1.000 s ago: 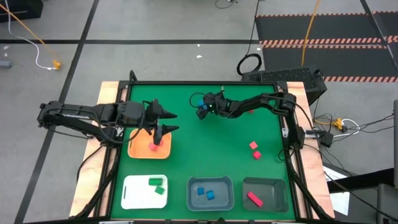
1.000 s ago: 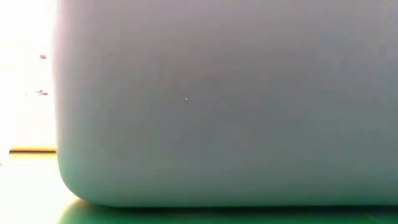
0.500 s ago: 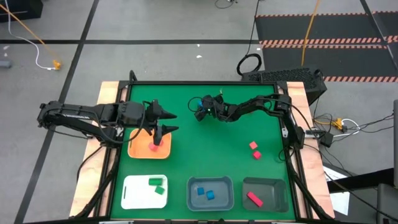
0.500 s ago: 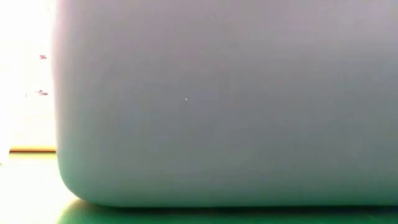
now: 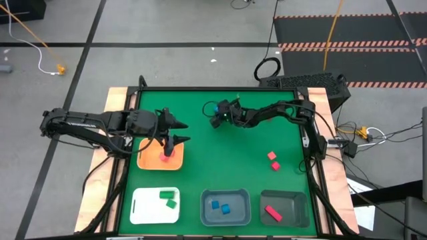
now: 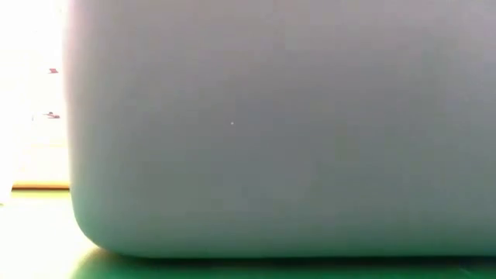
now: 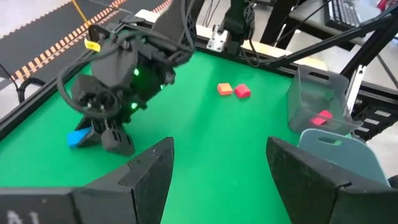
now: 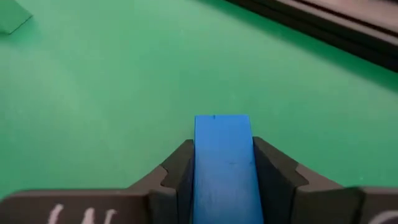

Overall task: Sort & place blocks by color
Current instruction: Put the blue block into the blue bin

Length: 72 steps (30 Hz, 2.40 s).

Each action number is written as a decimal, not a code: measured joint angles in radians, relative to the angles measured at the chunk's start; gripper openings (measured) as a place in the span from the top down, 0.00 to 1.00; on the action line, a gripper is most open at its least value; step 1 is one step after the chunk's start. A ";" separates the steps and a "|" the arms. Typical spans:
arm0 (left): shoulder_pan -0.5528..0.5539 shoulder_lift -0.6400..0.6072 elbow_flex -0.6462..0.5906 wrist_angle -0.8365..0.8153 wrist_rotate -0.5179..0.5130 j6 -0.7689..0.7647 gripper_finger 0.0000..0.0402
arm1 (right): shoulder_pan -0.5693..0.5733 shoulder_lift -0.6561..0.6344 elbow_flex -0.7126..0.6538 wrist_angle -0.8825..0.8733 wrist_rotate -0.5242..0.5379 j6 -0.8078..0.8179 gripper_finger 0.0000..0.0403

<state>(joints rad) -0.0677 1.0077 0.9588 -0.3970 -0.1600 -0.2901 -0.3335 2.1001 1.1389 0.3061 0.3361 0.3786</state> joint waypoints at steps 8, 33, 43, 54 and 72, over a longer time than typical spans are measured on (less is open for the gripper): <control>0.000 0.000 0.000 -0.028 0.000 0.000 0.36 | 0.010 -0.157 -0.005 -0.134 -0.146 -0.037 0.72; 0.000 0.000 0.000 -0.054 -0.006 0.016 0.36 | 0.577 -0.600 -0.283 0.012 -0.599 0.140 0.72; 0.001 0.000 0.000 -0.046 -0.027 0.008 0.36 | 0.758 -0.594 -0.368 0.281 -0.418 0.265 0.71; 0.000 0.000 0.000 -0.047 -0.027 -0.040 0.36 | 0.864 -0.422 -0.369 0.527 -0.337 0.327 0.71; -0.062 0.000 0.000 -0.047 -0.027 -0.043 0.36 | 0.893 -0.268 -0.346 0.693 -0.341 0.421 0.69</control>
<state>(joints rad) -0.1294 1.0077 0.9588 -0.4438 -0.1871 -0.3336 0.5593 1.8317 0.7925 0.9987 -0.0044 0.7998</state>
